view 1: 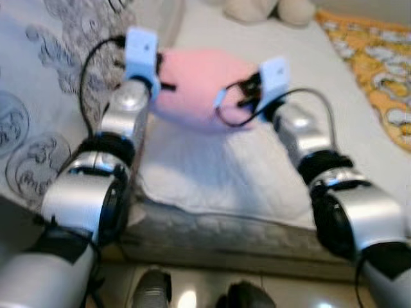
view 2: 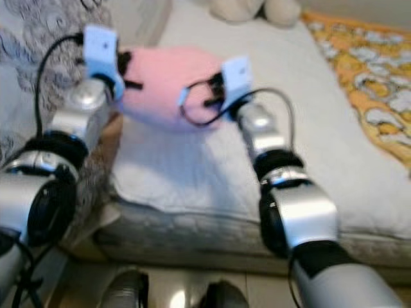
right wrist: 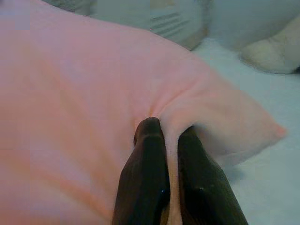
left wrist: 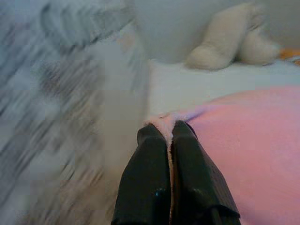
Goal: Clean up the room
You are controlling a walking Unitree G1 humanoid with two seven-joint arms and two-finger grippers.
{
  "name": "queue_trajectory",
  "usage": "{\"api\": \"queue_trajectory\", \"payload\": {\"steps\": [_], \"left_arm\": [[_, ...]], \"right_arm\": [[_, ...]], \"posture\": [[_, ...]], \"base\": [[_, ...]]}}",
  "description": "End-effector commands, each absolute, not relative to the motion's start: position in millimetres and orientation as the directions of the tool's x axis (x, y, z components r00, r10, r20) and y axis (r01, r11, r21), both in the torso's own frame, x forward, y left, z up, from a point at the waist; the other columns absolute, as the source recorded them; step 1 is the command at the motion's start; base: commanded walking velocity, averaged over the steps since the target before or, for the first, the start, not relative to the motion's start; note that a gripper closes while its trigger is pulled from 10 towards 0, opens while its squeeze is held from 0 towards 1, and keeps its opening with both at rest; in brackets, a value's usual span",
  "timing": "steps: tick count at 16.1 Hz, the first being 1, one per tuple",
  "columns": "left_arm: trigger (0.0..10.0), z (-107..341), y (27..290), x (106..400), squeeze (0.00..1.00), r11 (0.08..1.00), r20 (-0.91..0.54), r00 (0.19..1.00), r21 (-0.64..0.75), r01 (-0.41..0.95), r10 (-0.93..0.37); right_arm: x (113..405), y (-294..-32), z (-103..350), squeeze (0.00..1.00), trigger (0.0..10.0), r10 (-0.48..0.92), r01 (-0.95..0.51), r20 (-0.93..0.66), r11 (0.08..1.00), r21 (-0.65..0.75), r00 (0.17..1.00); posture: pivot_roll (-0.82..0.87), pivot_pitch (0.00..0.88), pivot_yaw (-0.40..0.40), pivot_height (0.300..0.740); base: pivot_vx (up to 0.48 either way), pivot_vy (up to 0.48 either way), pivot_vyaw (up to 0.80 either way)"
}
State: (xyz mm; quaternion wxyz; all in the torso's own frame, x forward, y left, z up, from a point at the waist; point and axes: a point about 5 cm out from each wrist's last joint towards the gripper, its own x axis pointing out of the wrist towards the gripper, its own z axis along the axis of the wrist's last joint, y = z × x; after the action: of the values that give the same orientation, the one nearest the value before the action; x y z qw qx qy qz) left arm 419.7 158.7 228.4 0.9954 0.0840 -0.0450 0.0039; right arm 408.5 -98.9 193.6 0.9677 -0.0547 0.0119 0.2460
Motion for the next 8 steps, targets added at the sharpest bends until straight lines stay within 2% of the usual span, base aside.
{"api": "queue_trajectory", "payload": {"steps": [1, 4, 8], "left_arm": [[10.0, 223.3, 169.9, 417.4, 0.0, 0.98, 0.1, 0.991, 0.172, -0.105, 0.089], [10.0, 169.2, 164.7, 400.0, 0.0, 0.967, 0.037, 0.983, 0.176, -0.183, 0.179], [10.0, 125.4, 140.0, 378.1, 0.0, 0.989, -0.064, 0.989, 0.06, -0.132, 0.136]], "right_arm": [[406.0, -109.6, 179.6, 0.0, 10.0, 0.462, -0.47, -0.103, 0.88, -0.072, 0.881], [392.0, -112.6, 140.2, 0.0, 10.0, 0.488, -0.513, -0.23, 0.856, -0.063, 0.842], [388.7, -138.0, 123.4, 0.0, 10.0, 0.364, -0.41, -0.342, 0.909, -0.07, 0.866]], "posture": [[0.17, 0.131, -0.12, 0.697], [0.19, 0.143, -0.129, 0.697], [0.18, 0.124, -0.134, 0.697]], "base": [[0.0, 0.0, 0.0], [0.0, 0.0, 0.0], [0.0, 0.0, 0.0]]}}
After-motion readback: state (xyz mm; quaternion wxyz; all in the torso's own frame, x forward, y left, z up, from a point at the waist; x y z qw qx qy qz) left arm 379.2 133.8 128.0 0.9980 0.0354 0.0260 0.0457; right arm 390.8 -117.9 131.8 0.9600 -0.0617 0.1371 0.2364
